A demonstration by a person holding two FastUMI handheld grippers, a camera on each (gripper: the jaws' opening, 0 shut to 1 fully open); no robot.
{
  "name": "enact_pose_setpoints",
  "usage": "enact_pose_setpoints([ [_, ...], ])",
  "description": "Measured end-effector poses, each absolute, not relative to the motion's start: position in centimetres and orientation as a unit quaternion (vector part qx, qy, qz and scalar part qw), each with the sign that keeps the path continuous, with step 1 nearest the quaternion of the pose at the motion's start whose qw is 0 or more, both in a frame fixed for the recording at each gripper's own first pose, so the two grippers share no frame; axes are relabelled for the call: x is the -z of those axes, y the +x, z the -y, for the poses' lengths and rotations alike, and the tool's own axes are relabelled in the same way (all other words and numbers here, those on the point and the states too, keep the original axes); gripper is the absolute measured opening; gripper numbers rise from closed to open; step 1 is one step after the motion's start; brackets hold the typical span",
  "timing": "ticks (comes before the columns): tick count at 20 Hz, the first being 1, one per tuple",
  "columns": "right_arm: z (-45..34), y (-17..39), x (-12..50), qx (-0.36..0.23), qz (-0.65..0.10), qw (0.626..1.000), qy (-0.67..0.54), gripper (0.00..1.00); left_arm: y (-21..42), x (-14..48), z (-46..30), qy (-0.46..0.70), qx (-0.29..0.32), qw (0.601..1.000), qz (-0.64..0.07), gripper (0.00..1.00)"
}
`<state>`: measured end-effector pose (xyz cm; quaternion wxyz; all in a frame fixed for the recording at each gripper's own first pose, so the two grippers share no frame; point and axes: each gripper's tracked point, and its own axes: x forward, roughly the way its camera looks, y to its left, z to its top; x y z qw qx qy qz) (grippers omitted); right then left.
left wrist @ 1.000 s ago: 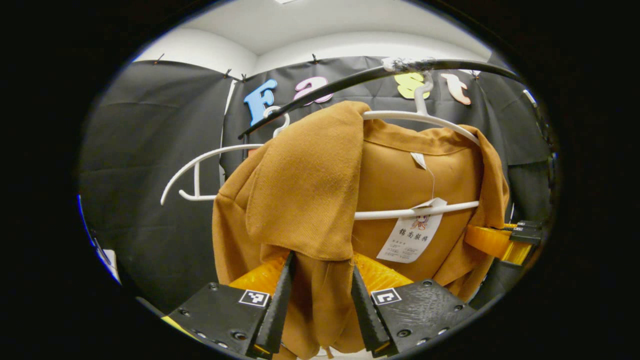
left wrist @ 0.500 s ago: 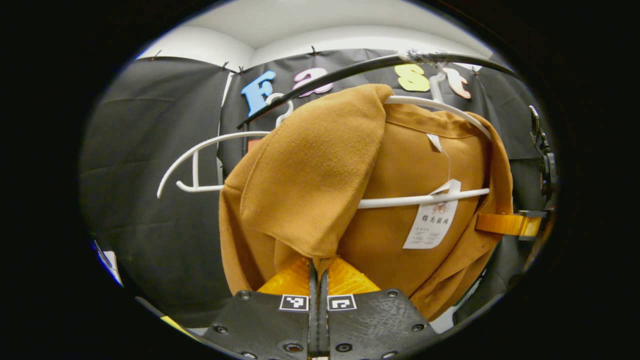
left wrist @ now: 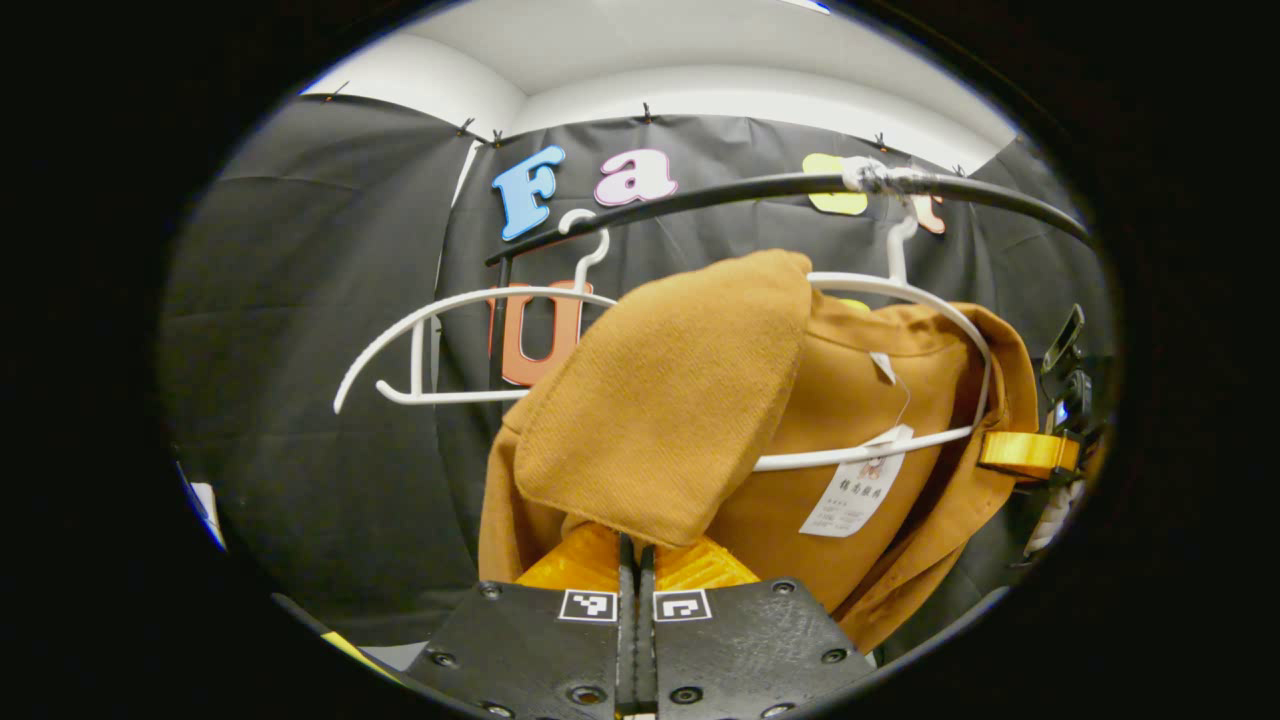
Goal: Grasp the clothes on the hanger with both hands and then place them into the laundry hamper below.
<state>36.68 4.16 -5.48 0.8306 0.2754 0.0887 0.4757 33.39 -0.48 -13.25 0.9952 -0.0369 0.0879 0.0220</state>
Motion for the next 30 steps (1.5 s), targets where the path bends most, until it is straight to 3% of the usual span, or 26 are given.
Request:
enact_pose_setpoints([
  [6,-4.3,35.8,0.3,-0.503,-0.04,0.796,0.334,0.03,32.9,7.5,-0.7,-0.073,-0.026,0.996,-0.036,0.0],
  [10,-3.2,37.5,-1.8,-0.486,-0.018,0.789,0.376,0.03,33.6,4.1,-3.3,-0.075,-0.041,0.996,-0.006,0.04],
  [11,-2.8,37.3,-2.4,-0.486,-0.011,0.783,0.389,0.03,33.8,3.7,-3.8,-0.072,-0.042,0.997,-0.004,0.0],
  [13,-2.0,37.6,-3.3,-0.483,0.002,0.778,0.403,0.04,34.0,3.0,-4.9,-0.068,-0.05,0.996,0.001,0.04],
  [15,-1.0,38.4,-3.7,-0.472,0.012,0.776,0.419,0.04,34.4,2.9,-5.9,-0.07,-0.053,0.996,-0.001,0.0],
  [26,3.5,43.2,-2.7,-0.373,0.02,0.834,0.406,0.02,36.8,4.5,-6.6,-0.055,-0.028,0.997,-0.043,0.0],
  [30,3.2,45.1,-2.0,-0.355,0.006,0.839,0.412,0.02,38.1,5.8,-7.4,-0.07,-0.022,0.996,-0.058,0.0],
])
